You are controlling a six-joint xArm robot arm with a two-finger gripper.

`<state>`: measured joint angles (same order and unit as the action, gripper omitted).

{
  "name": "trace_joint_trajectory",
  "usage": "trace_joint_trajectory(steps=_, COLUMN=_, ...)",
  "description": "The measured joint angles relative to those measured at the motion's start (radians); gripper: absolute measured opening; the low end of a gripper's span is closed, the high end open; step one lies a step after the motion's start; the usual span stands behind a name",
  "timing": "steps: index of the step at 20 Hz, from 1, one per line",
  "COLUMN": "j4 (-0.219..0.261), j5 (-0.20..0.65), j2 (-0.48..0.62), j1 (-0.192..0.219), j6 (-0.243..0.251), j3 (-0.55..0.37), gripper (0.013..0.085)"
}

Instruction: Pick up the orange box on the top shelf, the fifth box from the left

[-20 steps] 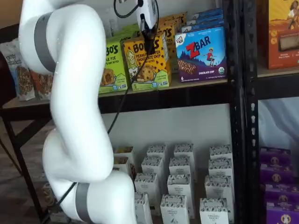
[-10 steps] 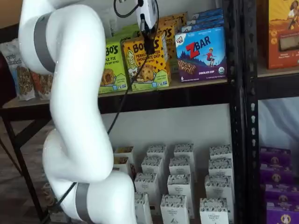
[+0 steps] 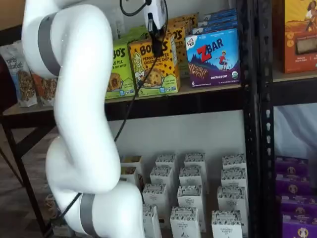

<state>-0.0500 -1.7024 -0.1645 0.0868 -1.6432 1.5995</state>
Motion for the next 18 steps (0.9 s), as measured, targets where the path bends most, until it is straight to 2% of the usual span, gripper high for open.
trace_joint_trajectory(steps=6, j4=-0.011, j5=-0.008, j2=-0.044, j1=-0.005, j6=0.007, j3=-0.023, gripper=0.0170)
trace_joint_trajectory(steps=13, j4=0.006, j5=0.029, j2=-0.169, j1=-0.030, j6=0.028, j3=-0.127, gripper=0.0170)
trace_joint_trajectory(steps=18, j4=0.020, j5=0.002, j2=-0.248, j1=-0.040, j6=0.036, j3=-0.175, gripper=0.0170)
